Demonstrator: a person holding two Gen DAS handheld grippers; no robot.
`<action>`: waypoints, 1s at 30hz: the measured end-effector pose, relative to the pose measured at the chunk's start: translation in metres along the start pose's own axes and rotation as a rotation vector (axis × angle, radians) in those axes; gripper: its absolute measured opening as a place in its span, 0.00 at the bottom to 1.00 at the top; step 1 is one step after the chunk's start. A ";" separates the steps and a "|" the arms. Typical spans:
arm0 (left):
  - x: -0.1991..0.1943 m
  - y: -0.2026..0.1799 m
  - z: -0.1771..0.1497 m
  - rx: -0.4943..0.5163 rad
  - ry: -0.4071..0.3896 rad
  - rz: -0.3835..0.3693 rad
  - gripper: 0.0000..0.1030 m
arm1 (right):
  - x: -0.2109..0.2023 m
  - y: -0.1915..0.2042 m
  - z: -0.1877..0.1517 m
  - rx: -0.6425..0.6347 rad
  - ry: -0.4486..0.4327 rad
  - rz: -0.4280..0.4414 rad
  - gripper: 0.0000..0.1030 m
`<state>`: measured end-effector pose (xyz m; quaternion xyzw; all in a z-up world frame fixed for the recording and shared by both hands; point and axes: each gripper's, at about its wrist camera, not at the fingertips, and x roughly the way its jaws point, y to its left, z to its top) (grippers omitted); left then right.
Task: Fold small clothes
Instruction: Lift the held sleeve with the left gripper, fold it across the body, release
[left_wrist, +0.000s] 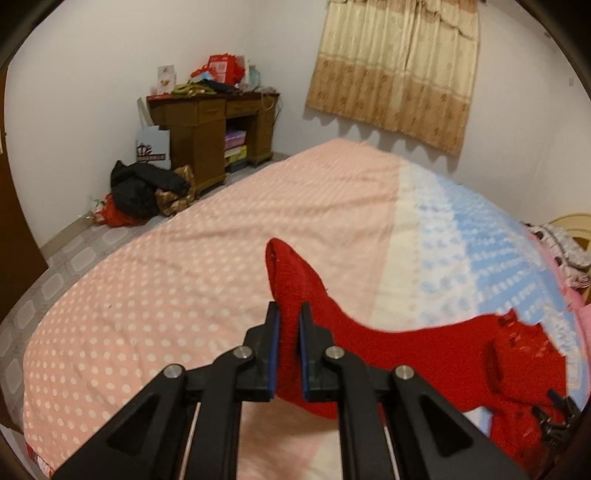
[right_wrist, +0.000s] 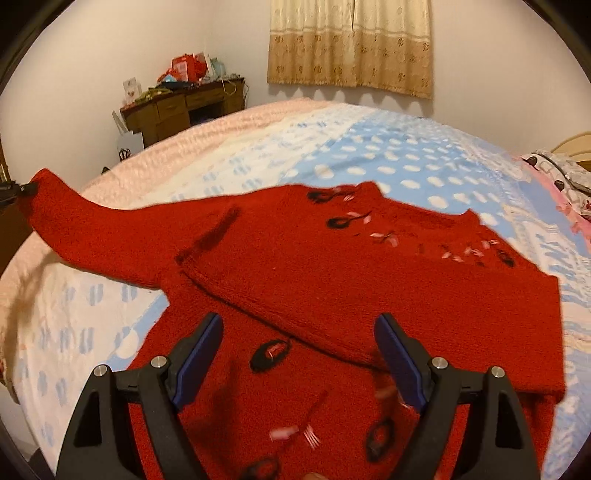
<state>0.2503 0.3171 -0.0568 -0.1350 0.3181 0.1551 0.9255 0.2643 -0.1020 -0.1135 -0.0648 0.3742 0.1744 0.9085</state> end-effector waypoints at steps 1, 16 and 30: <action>-0.003 -0.003 0.003 -0.004 -0.005 -0.011 0.09 | -0.007 -0.004 0.000 0.002 -0.001 -0.001 0.82; -0.060 -0.094 0.050 0.033 -0.105 -0.209 0.09 | -0.108 -0.074 -0.045 0.172 -0.043 -0.012 0.82; -0.101 -0.225 0.057 0.095 -0.130 -0.445 0.09 | -0.171 -0.153 -0.103 0.369 -0.076 -0.140 0.82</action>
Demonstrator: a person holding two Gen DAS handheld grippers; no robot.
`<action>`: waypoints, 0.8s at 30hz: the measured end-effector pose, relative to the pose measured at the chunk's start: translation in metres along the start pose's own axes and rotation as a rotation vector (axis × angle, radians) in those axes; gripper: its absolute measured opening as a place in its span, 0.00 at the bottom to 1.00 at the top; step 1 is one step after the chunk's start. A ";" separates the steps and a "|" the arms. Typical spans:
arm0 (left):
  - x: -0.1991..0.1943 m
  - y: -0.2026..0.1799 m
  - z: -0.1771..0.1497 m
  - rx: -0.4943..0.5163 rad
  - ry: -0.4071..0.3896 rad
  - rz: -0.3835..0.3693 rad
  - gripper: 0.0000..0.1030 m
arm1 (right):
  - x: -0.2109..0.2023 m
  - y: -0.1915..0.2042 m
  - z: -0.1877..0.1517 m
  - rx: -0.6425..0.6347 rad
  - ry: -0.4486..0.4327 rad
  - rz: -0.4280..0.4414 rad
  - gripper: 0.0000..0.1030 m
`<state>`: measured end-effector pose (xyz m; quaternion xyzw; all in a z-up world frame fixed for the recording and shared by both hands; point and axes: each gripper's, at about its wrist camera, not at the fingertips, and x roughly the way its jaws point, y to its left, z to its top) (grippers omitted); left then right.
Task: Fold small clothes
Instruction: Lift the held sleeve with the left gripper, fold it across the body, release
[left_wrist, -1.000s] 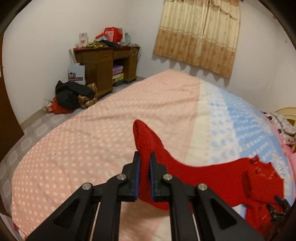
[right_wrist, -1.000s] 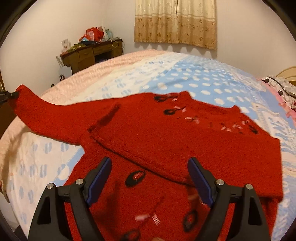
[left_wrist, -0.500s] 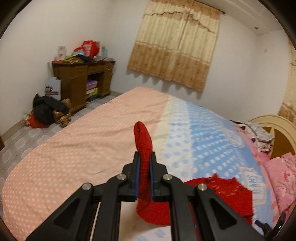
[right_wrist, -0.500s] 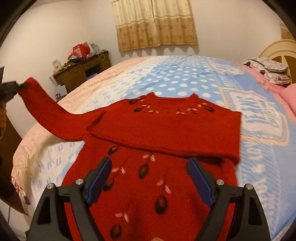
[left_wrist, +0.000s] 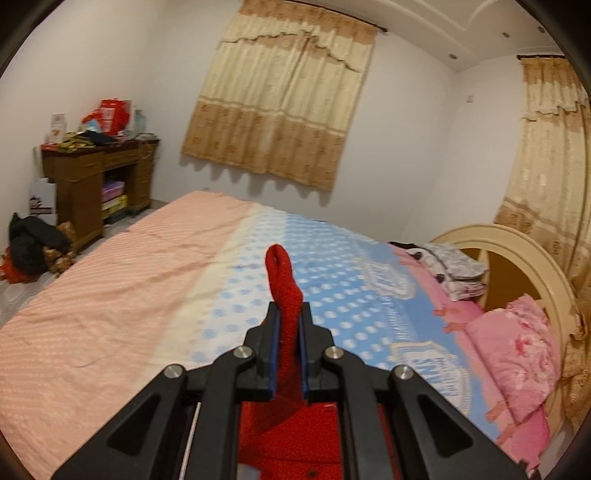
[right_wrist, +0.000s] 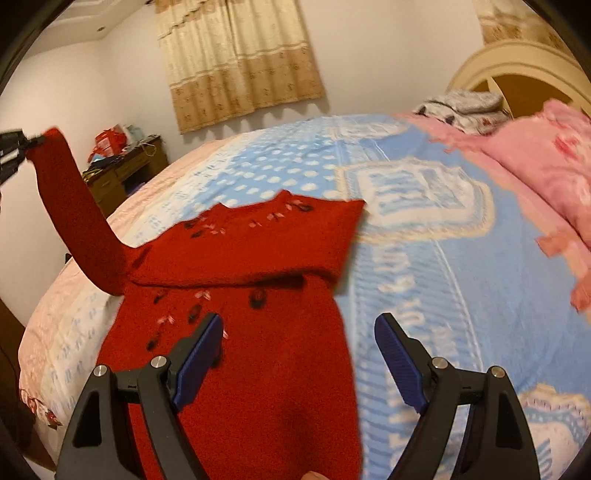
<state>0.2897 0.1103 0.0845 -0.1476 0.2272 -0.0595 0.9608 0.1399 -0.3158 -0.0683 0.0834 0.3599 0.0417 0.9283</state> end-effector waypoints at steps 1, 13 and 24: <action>0.001 -0.007 0.000 0.005 0.001 -0.010 0.09 | 0.001 -0.003 -0.003 0.005 0.006 -0.004 0.82; 0.048 -0.122 -0.032 0.096 0.084 -0.153 0.09 | 0.009 -0.035 -0.032 0.087 0.039 -0.017 0.82; 0.114 -0.221 -0.105 0.196 0.222 -0.179 0.09 | 0.011 -0.065 -0.041 0.186 0.011 -0.038 0.82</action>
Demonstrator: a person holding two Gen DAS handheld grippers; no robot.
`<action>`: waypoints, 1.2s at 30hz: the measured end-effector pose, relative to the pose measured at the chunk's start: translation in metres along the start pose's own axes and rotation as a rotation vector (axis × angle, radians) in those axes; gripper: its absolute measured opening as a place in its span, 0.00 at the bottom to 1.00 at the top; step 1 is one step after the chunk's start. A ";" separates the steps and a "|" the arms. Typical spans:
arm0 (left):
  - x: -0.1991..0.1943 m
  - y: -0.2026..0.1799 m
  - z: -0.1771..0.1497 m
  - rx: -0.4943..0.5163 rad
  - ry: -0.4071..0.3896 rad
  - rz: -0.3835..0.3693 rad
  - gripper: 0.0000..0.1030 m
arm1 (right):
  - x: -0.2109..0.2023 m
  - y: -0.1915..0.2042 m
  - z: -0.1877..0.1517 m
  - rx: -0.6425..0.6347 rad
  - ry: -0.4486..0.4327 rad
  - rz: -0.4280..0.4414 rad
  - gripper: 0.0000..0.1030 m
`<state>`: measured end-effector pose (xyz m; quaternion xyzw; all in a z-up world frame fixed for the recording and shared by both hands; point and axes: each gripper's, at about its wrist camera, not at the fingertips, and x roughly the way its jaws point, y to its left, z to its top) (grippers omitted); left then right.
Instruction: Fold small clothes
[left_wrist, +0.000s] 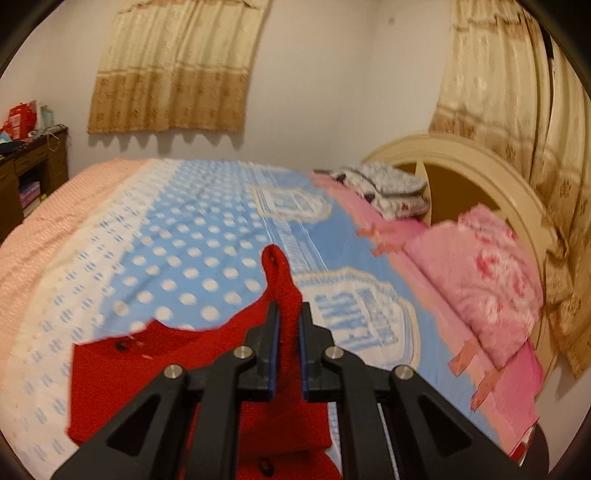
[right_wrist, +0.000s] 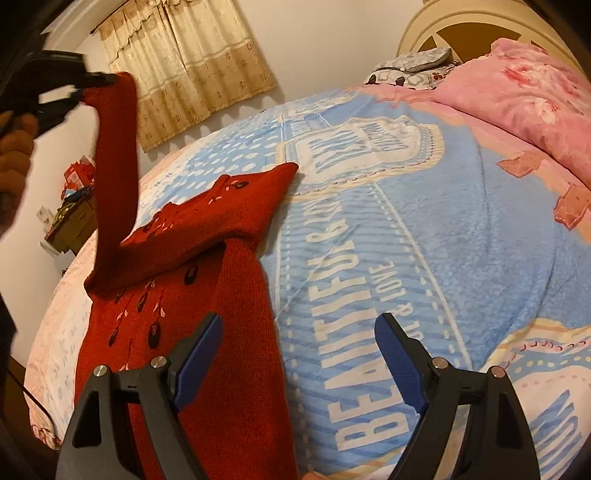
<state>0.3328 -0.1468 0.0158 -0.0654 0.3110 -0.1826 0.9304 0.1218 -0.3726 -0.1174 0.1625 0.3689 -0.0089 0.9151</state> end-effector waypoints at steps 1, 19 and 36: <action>0.010 -0.007 -0.007 0.012 0.016 0.007 0.09 | 0.001 -0.001 0.000 0.003 0.000 0.000 0.82; 0.073 -0.042 -0.107 0.214 0.230 0.042 0.41 | 0.016 -0.019 -0.006 0.027 0.023 -0.025 0.82; -0.003 0.169 -0.163 0.144 0.191 0.474 0.60 | 0.016 0.019 0.009 -0.087 0.008 0.005 0.82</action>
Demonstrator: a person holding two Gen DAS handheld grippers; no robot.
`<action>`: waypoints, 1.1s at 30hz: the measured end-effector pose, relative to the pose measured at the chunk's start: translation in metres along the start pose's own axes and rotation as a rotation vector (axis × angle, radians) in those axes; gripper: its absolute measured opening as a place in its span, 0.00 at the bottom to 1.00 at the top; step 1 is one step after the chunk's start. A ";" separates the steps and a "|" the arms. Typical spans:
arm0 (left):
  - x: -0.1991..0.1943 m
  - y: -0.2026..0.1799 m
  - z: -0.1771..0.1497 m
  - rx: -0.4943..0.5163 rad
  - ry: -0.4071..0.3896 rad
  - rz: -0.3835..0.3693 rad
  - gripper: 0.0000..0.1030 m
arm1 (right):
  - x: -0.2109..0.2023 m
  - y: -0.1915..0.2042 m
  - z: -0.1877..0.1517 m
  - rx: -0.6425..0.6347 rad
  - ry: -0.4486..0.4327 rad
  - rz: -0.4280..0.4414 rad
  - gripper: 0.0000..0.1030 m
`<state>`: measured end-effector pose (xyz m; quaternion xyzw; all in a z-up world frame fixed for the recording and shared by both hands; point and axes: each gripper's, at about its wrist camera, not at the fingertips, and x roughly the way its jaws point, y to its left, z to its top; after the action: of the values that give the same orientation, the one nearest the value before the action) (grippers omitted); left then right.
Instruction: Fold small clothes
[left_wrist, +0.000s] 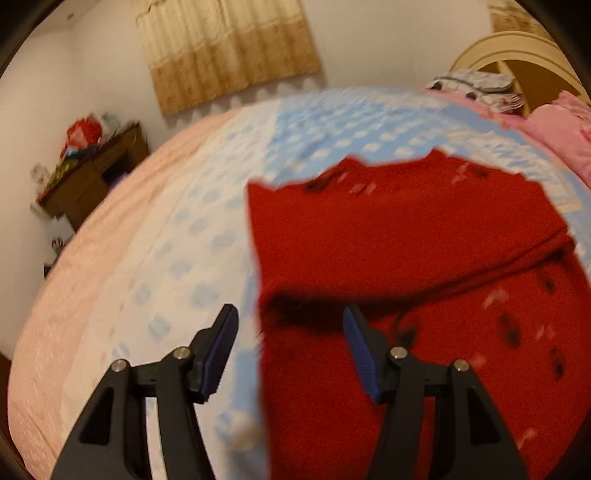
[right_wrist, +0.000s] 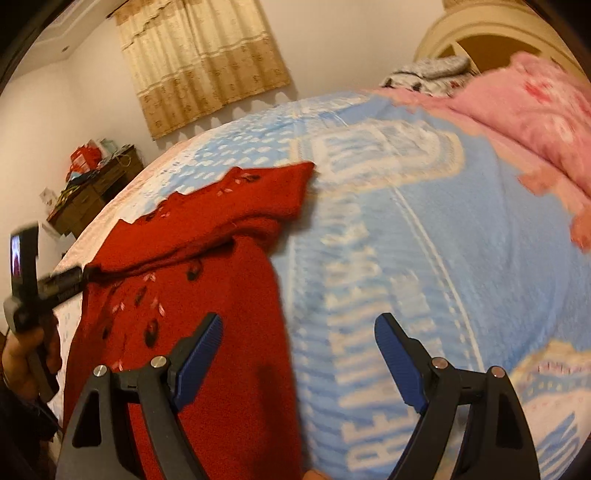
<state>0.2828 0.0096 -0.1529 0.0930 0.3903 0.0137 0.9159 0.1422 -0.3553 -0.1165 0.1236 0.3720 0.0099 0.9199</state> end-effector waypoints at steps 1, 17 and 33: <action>0.006 0.005 -0.003 -0.019 0.017 -0.007 0.60 | 0.006 0.007 0.008 -0.009 0.008 0.008 0.82; 0.047 0.056 -0.001 -0.315 0.081 -0.096 0.86 | 0.093 -0.013 0.053 0.127 0.100 -0.075 0.75; 0.038 0.067 -0.012 -0.312 0.086 -0.113 0.91 | 0.078 -0.015 0.046 0.145 0.066 -0.087 0.73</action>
<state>0.3038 0.0808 -0.1762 -0.0733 0.4271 0.0267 0.9009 0.2291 -0.3711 -0.1417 0.1733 0.4066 -0.0529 0.8954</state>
